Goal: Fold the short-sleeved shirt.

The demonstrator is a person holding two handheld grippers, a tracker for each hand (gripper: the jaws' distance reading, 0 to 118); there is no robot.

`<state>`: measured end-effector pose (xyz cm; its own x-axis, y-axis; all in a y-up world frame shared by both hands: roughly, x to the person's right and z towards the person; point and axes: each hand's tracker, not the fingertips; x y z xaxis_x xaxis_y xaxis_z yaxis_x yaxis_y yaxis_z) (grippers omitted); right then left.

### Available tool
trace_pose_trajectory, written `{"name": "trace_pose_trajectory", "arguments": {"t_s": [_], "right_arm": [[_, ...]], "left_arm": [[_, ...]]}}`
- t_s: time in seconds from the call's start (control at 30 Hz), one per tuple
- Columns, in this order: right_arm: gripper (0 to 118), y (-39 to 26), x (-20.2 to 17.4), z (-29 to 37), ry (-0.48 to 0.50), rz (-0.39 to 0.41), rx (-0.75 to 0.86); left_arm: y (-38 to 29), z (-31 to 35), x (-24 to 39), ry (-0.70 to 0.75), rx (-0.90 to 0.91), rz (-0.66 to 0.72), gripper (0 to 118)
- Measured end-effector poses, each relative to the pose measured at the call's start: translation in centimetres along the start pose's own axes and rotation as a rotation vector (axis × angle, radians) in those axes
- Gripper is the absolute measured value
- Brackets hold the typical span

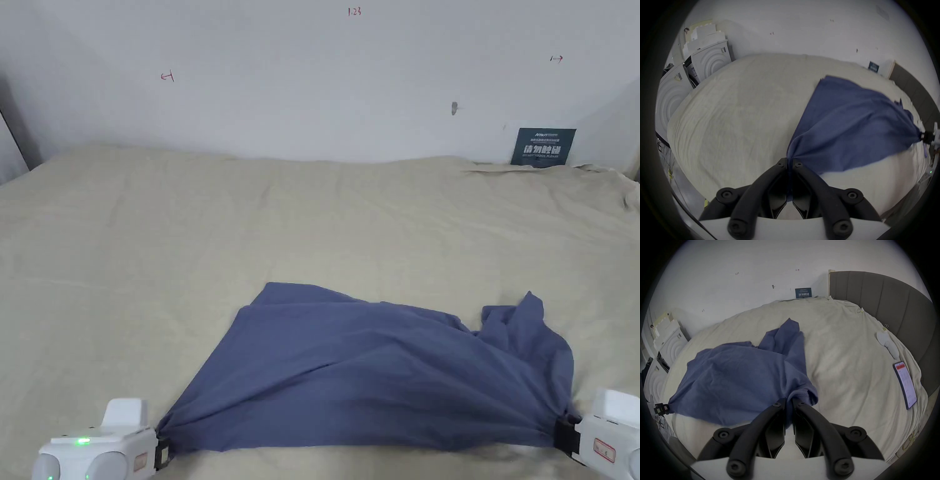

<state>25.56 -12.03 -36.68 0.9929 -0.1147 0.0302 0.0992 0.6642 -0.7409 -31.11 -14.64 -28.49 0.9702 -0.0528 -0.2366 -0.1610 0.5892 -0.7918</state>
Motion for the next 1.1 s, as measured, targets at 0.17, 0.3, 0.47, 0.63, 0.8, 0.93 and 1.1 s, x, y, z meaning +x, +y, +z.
{"name": "trace_pose_trajectory", "arguments": {"t_s": [0.17,0.3,0.47,0.63,0.8,0.93,1.1], "right_arm": [[6,-1.5,-0.1,2.2,0.012,-0.011,-0.005],[6,-3.0,0.6,3.8,0.022,-0.01,-0.005],[6,-5.3,1.2,6.1,0.035,-0.025,-0.013],[6,-7.6,1.1,7.8,0.037,0.006,-0.03],[6,-9.2,0.9,7.2,0.007,0.086,-0.041],[6,-10.0,0.4,5.3,-0.034,0.117,-0.082],[7,-10.3,-0.6,5.4,-0.045,0.115,-0.097]], "left_arm": [[-2.2,1.5,-0.7,-0.016,-0.013,-0.003,2],[-3.7,3.0,-1.6,-0.011,-0.023,-0.026,2],[-5.3,5.4,-2.4,-0.014,-0.038,-0.024,2],[-7.3,6.9,-1.7,0.001,-0.066,-0.047,2],[-8.3,6.3,-0.7,0.009,-0.087,-0.039,2],[-8.2,5.2,-0.1,0.018,-0.09,0.002,2],[-8.1,4.5,-0.1,-0.01,-0.107,0.088,4]]}}
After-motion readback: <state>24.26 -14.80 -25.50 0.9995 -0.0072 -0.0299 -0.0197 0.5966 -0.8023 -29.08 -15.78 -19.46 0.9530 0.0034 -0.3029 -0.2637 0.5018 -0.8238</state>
